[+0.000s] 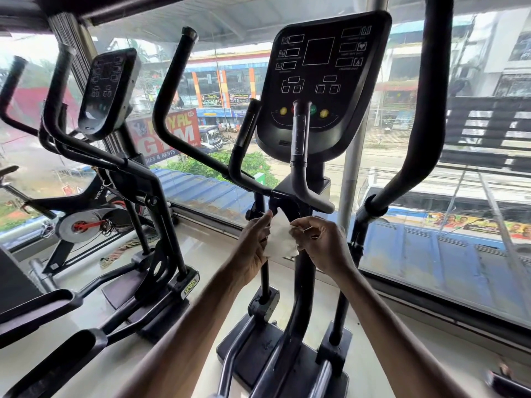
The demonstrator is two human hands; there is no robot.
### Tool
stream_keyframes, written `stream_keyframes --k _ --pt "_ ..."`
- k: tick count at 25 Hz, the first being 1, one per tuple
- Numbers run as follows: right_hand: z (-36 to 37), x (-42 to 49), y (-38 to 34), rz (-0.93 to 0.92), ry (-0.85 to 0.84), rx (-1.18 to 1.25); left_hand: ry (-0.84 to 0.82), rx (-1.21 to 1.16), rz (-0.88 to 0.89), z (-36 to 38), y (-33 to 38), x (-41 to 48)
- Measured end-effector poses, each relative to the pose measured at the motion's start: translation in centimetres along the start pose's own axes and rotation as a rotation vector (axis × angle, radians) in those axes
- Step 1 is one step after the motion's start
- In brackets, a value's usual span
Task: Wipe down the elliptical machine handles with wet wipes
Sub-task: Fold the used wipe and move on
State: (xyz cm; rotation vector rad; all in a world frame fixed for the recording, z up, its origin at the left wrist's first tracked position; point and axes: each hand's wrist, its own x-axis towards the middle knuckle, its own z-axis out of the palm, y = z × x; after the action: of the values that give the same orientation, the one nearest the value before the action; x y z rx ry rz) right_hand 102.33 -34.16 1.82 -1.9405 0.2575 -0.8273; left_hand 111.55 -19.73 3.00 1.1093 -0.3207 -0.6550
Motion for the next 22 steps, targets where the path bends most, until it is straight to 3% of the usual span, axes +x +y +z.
stream_keyframes --k 2,6,9,11,14,18,22 --pt "-0.1 0.4 0.0 0.053 0.092 0.051 -0.027 0.016 -0.041 -0.2 -0.5 -0.4" --pt "-0.2 0.9 0.3 0.141 0.085 0.113 0.012 0.154 -0.011 0.3 -1.3 -0.6" --pt "-1.5 1.5 0.0 0.232 -0.052 0.384 0.073 0.307 0.045 0.1 -0.8 -0.1" --pt "-2.3 1.5 0.2 0.185 -0.132 0.270 0.087 0.319 0.037 -0.4 -0.6 0.0" --pt "-2.5 2.0 0.6 0.095 0.001 -0.012 0.056 0.313 0.003 -0.8 -0.3 -0.1" --pt "-2.7 3.0 0.2 0.146 0.129 0.194 0.009 0.475 -0.051 -1.6 -0.5 -0.6" --pt "-2.8 3.2 -0.1 0.251 -0.086 0.265 -0.181 0.658 -0.096 -1.4 0.8 -1.0"
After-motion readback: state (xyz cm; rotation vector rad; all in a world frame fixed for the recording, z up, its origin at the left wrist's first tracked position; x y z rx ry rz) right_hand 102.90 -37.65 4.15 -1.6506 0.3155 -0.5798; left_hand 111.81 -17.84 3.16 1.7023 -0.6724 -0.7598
